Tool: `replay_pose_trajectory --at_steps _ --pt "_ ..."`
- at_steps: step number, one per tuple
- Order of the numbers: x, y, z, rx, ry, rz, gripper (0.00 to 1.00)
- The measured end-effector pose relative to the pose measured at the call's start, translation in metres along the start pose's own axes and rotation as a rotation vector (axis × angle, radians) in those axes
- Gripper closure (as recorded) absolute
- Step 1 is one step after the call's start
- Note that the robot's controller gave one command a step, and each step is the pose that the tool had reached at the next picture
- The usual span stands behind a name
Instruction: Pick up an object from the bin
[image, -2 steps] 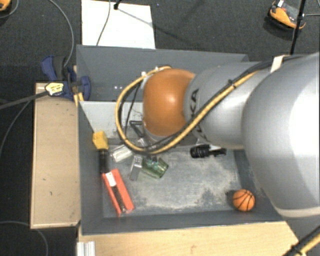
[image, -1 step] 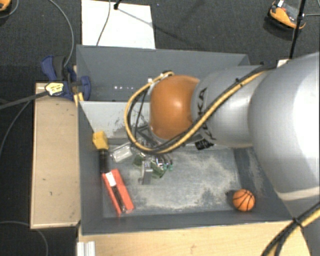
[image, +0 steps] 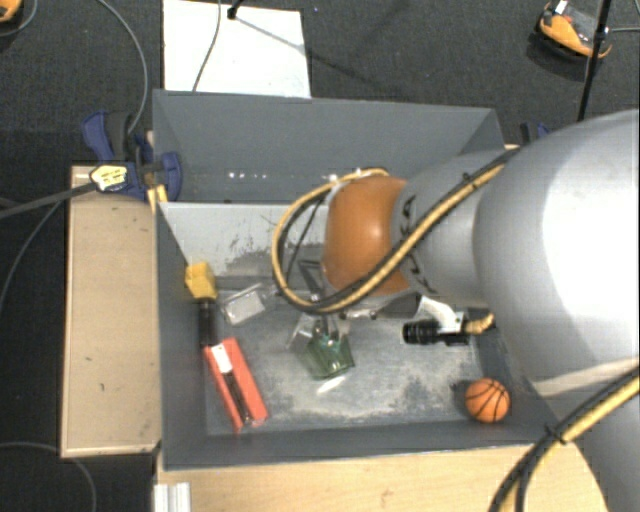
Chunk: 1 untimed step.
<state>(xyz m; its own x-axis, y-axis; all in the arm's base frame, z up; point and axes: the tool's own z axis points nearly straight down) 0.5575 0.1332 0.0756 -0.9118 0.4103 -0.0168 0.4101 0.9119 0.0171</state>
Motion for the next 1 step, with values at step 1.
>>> replay_pose_trajectory --at_steps 1 --pt "0.0001 -0.0001 0.0 0.0 0.0 0.001 1.0"
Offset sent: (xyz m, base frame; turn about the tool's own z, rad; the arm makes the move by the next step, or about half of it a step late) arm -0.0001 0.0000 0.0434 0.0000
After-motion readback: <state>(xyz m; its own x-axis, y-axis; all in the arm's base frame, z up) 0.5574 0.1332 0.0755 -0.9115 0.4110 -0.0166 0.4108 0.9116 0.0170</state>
